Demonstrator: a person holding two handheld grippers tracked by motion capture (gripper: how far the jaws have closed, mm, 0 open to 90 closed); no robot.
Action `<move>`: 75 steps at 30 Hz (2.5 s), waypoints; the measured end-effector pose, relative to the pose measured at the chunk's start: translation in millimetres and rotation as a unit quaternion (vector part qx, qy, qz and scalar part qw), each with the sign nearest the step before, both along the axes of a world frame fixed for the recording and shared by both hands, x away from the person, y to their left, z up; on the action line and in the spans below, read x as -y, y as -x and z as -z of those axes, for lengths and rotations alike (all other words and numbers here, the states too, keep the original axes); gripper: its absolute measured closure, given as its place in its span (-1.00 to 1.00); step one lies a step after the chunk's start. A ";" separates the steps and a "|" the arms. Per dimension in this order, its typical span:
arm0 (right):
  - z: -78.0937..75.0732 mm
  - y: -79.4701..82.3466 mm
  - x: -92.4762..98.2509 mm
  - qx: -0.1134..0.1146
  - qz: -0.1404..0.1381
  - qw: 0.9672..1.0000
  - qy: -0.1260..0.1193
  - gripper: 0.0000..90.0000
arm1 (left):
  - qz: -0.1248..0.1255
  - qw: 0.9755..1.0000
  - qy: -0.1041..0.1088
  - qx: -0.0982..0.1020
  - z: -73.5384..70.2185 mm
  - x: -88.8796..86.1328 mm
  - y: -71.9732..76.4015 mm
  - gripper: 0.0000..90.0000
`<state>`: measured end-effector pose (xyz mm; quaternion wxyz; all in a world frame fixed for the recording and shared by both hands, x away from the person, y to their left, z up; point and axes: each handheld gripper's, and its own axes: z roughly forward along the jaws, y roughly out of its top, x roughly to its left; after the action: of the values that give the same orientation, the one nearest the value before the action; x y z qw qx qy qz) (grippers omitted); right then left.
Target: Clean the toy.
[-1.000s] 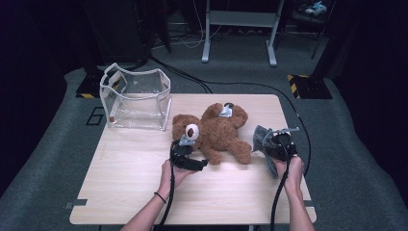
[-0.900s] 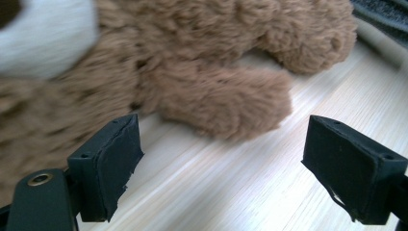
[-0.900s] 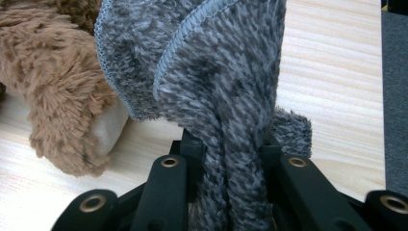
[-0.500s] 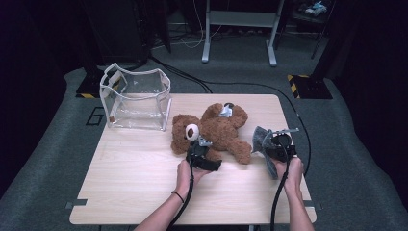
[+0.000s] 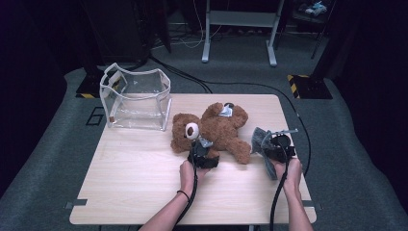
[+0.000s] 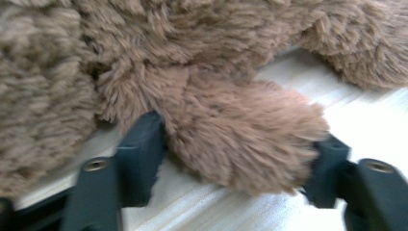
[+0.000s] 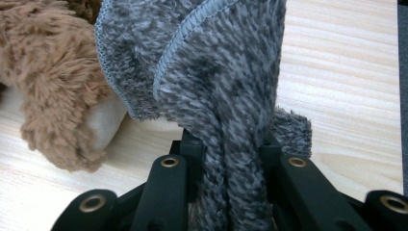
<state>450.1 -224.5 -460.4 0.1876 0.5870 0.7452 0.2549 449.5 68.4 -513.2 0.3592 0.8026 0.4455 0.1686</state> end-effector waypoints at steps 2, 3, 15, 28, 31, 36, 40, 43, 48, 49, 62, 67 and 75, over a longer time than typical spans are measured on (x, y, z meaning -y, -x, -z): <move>0.1 0.8 -0.6 -0.003 0.006 1.000 -0.001 0.63 | 0.008 1.000 -0.003 0.002 -0.5 -3.0 0.3 0.09; 0.4 0.6 0.7 -0.001 0.001 1.000 0.000 0.63 | 0.008 1.000 0.003 0.004 -0.7 -4.4 0.6 0.18; 1.8 1.5 1.6 0.000 0.004 1.000 -0.006 0.63 | 0.051 0.998 0.008 0.042 -11.3 -15.8 -0.1 0.65; -4.1 2.0 2.7 0.006 0.006 1.000 -0.007 0.63 | 0.123 0.987 0.028 0.097 -49.9 -23.5 -10.3 0.69; -6.5 3.1 1.6 0.006 0.009 1.000 -0.009 0.63 | 0.132 0.985 0.038 0.103 -57.8 -25.5 -12.4 0.69; -10.6 3.6 -1.2 0.015 0.000 1.000 -0.007 0.63 | 0.145 0.982 0.055 0.111 -68.7 -28.9 -13.1 0.70; -15.8 3.9 -4.6 0.023 -0.005 1.000 -0.007 0.63 | 0.159 0.977 0.074 0.118 -73.0 -30.5 -12.2 0.70; -20.7 4.6 -7.1 0.029 -0.010 1.000 -0.007 0.63 | 0.174 0.973 0.084 0.128 -78.4 -31.3 -10.1 0.70; -33.3 8.0 -12.1 0.045 -0.014 0.999 -0.006 0.63 | 0.190 0.966 0.117 0.128 -89.7 -34.8 -7.3 0.70; -37.0 9.4 -13.9 0.050 -0.018 0.999 -0.007 0.63 | 0.194 0.965 0.124 0.126 -91.5 -35.4 -6.7 0.71; -83.0 14.0 -68.1 0.097 -0.084 0.992 -0.013 0.63 | 0.217 0.958 0.175 0.066 -80.7 -53.4 -23.3 0.70; -71.9 -3.8 -104.3 0.085 -0.123 0.989 -0.021 0.63 | 0.226 0.957 0.173 0.058 -79.3 -56.3 -25.9 0.69; -60.2 -26.5 -140.4 0.071 -0.141 0.988 -0.002 0.63 | 0.237 0.956 0.166 0.049 -77.7 -62.6 -27.9 0.69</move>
<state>476.6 -84.1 -400.2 0.2010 0.4571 0.8048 0.3209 477.4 131.0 -435.5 0.5385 0.8049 0.2459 0.0412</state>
